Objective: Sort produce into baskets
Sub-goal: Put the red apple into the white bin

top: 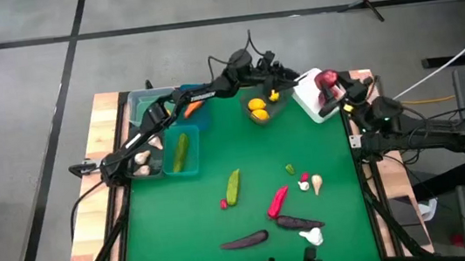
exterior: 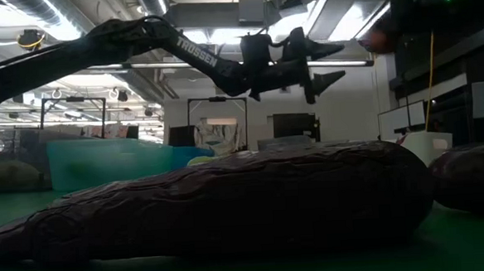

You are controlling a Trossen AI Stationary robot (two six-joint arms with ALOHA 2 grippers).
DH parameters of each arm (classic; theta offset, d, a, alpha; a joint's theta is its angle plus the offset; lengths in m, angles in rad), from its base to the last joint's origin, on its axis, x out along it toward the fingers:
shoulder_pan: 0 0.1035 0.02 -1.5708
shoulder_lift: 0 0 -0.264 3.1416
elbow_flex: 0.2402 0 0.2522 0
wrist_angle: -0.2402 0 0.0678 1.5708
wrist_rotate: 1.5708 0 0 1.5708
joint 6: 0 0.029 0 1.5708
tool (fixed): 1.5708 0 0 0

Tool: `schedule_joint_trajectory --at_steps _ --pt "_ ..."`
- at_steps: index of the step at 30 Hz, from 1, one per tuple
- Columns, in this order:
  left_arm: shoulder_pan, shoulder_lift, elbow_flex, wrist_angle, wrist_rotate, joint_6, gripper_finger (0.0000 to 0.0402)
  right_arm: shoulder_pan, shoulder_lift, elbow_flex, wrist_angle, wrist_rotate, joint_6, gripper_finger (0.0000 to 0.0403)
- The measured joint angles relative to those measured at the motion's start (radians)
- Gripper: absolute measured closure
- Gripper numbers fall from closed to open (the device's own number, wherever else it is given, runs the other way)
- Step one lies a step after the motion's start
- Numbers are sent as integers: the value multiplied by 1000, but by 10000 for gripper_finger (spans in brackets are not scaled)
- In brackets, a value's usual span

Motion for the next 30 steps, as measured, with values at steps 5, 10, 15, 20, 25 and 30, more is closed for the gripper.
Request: schedule_joint_trajectory --at_steps 5,10,15,20,25,30 --pt "-30 -4 0 -18 55 0 73 -1 12 0 -219 101 205 157" --pt "-77 -53 0 -29 93 53 73 -67 69 0 -334 123 330 156" --pt "-114 -154 0 -233 160 187 73 -179 144 0 -360 45 392 155" --pt "-164 -313 0 -775 35 618 73 -300 248 0 -345 -35 422 155" --pt "-239 -437 0 -1129 -200 862 73 -427 372 0 -256 -149 418 155" --pt "-309 -520 -1 -1315 -336 907 73 -543 490 0 -128 -349 384 147"
